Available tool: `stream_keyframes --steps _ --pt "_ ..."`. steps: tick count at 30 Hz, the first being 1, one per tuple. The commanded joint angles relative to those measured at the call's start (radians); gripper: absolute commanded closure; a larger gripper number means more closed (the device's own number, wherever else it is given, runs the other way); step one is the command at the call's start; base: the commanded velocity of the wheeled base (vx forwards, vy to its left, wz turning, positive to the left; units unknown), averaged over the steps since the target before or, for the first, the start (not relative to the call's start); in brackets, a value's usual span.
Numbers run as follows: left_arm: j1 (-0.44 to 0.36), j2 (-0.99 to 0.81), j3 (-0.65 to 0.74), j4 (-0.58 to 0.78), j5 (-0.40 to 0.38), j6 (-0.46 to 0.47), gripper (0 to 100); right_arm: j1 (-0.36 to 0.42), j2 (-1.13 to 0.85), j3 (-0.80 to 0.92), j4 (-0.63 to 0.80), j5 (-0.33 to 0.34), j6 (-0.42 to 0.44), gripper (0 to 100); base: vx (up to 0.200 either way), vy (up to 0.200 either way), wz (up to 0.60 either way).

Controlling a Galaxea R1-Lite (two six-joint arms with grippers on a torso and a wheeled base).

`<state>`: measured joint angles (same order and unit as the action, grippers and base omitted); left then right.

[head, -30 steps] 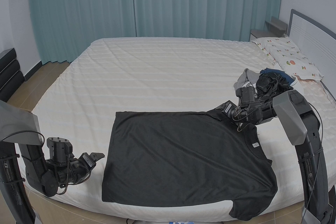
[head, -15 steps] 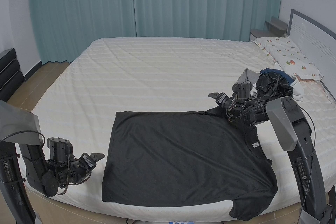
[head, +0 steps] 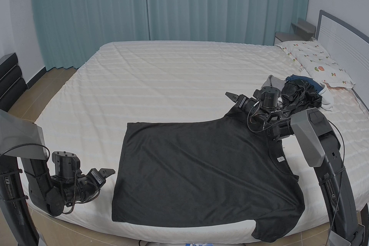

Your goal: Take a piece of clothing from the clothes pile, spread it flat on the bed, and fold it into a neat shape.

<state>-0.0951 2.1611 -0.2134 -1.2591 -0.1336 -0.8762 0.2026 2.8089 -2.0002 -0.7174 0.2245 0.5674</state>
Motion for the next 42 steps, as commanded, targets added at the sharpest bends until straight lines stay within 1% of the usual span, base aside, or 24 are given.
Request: stream_keyframes --steps 1,3,5,8,10,11,14,15,17,20,23,24,29,31,32,33,34,36,38,42 --pt "0.0 0.003 0.0 0.0 0.002 0.0 0 0.008 0.029 0.0 -0.028 -0.008 -0.092 0 0.0 0.0 0.0" --pt "0.0 0.002 0.0 0.0 0.002 0.0 0 0.008 0.023 0.0 -0.096 -0.016 -0.149 0 0.0 0.0 0.0" --pt "0.0 0.002 0.0 0.0 0.002 0.0 0 0.011 0.011 0.0 -0.123 -0.019 -0.152 0 0.0 0.0 0.0" --pt "0.0 0.002 0.002 0.0 0.002 0.0 0 0.014 -0.019 0.0 -0.123 -0.017 -0.175 0 0.0 0.0 0.0" --pt "0.0 0.002 0.002 0.0 0.002 0.0 0 0.012 -0.009 0.0 -0.088 -0.017 -0.247 0 0.0 0.0 0.0" --pt "0.0 0.002 0.002 0.0 0.003 0.0 0 0.012 -0.006 0.0 -0.082 -0.017 -0.256 0 0.0 0.0 0.0" --pt "0.0 0.003 0.002 0.0 0.002 0.0 0 0.012 0.055 0.0 0.042 -0.022 -0.34 0 0.0 0.0 0.0" --pt "0.0 0.003 0.002 0.0 0.002 0.0 0 0.012 0.08 0.0 0.053 -0.034 -0.37 0 0.0 0.0 0.0" --pt "0.0 0.003 0.002 0.0 0.002 0.0 0 0.012 0.095 0.0 0.047 -0.073 -0.385 0 0.0 0.0 0.0" --pt "0.0 0.005 0.002 0.0 0.002 0.0 0 0.011 0.086 0.0 0.021 -0.103 -0.383 0 0.0 0.0 0.0" --pt "0.0 0.005 0.002 0.0 0.002 0.0 0 0.009 0.067 0.0 -0.039 -0.116 -0.377 0 0.0 0.0 0.0" --pt "0.0 0.003 0.002 0.0 0.002 0.0 0 0.005 0.058 0.0 -0.085 -0.122 -0.374 0 0.0 0.0 0.0" --pt "0.0 0.003 0.002 0.0 0.002 0.0 0 -0.017 0.055 0.0 -0.116 -0.129 -0.36 0 0.0 0.0 0.0" --pt "0.0 0.003 0.002 0.0 0.002 0.0 0 -0.022 0.053 0.0 -0.135 -0.132 -0.317 0 0.0 0.0 0.0" --pt "0.0 0.005 0.002 0.0 0.002 0.0 0 -0.022 0.052 0.0 -0.139 -0.132 -0.311 0 0.0 0.0 0.0" --pt "0.0 0.006 0.002 0.0 0.002 0.0 0 -0.017 0.041 0.0 -0.189 -0.134 -0.228 0 0.0 0.0 0.0" --pt "0.0 0.008 0.002 0.0 0.002 0.0 0 -0.008 0.026 0.0 -0.211 -0.137 -0.179 0 0.0 0.0 0.0" --pt "0.0 0.017 0.0 0.0 0.002 0.0 0 0.011 0.0 0.0 -0.217 -0.145 -0.112 0 0.0 0.0 0.0" --pt "0.0 0.017 0.002 0.0 0.002 0.0 0 0.02 0.0 0.0 -0.215 -0.134 -0.083 0 0.0 0.0 0.0" --pt "0.0 0.016 0.002 0.0 0.003 0.0 0 0.018 0.003 0.0 -0.209 -0.129 -0.057 0 0.0 0.0 0.0"
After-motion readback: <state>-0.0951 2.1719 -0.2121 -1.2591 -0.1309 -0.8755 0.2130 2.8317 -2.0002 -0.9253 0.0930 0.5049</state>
